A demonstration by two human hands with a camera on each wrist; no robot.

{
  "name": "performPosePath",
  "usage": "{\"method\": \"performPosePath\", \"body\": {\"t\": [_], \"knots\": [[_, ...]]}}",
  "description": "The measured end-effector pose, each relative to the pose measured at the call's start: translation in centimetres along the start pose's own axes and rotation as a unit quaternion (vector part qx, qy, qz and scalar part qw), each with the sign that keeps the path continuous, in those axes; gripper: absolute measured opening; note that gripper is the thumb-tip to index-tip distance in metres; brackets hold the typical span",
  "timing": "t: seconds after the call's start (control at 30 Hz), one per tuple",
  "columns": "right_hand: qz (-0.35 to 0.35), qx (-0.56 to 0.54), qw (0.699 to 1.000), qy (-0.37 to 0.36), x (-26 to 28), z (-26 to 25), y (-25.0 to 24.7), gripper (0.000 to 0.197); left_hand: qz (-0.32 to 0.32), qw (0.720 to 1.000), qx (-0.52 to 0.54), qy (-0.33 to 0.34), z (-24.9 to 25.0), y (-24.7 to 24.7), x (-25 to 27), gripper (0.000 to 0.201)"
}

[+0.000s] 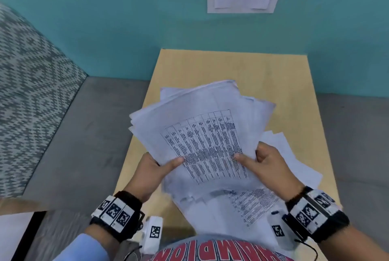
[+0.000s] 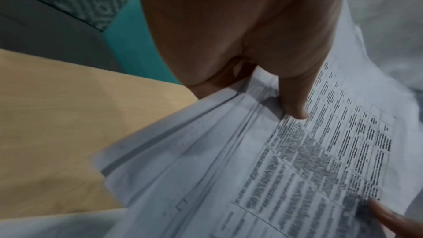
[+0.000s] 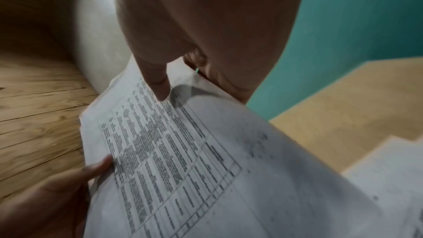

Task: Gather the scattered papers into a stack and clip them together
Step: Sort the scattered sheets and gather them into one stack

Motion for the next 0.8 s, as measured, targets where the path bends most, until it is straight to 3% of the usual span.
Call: {"method": "performPosePath", "body": {"t": [0.07,0.2,0.3,0.37,0.43,0.5,0.6,0.7,0.73,0.77,0.8], "knots": [[0.048,0.009,0.998,-0.037,0.9,-1.1,-0.4,0.049,-0.022,0.999,-0.012,0.024,0.9,1.1,0.6,0.043],[0.052,-0.003,0.999,0.017,1.5,2.1,-1.0,0.061,-0.008,0.999,-0.048,0.013,-0.4,3.0,0.5,0.035],[0.049,-0.009,0.999,0.005,1.7,2.4,-0.7,0.074,0.013,0.999,-0.044,0.018,-0.5,3.9,0.4,0.041],[0.082,-0.014,0.996,-0.02,1.7,1.1,-0.8,0.052,0.024,0.998,-0.032,0.041,0.2,4.1,0.4,0.042],[0.096,-0.008,0.994,-0.051,1.9,-0.8,-1.1,0.062,0.031,0.996,-0.015,0.076,1.2,4.1,0.4,0.046],[0.122,0.004,0.989,-0.083,2.1,-1.4,-1.6,0.058,0.019,0.994,-0.017,0.104,1.9,3.9,0.2,0.05],[0.084,0.01,0.991,-0.099,1.5,0.4,-2.0,0.014,0.007,0.995,-0.051,0.089,1.6,3.9,-0.5,0.04],[0.089,0.037,0.992,-0.079,1.4,1.0,-1.8,0.017,0.017,0.993,-0.074,0.095,1.2,4.4,-1.0,0.015],[0.095,0.038,0.992,-0.073,1.3,1.0,-1.8,0.018,0.022,0.993,-0.064,0.099,1.7,4.6,-0.8,0.016],[0.104,0.032,0.991,-0.074,1.2,1.0,-1.9,0.006,0.024,0.993,-0.05,0.105,2.4,4.8,-0.5,0.02],[0.121,0.019,0.989,-0.086,1.3,0.5,-2.0,0.016,0.027,0.992,-0.04,0.114,3.1,4.8,-0.3,0.025]]}}
Point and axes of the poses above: each hand's wrist, its own x-axis away from the middle knuckle, its own y-axis out of the palm, z = x × y, the point moved 2 cm from there along -x, towards the middle knuckle, and after that the axes turned 3 degrees about -y, right-handed, at the moved point
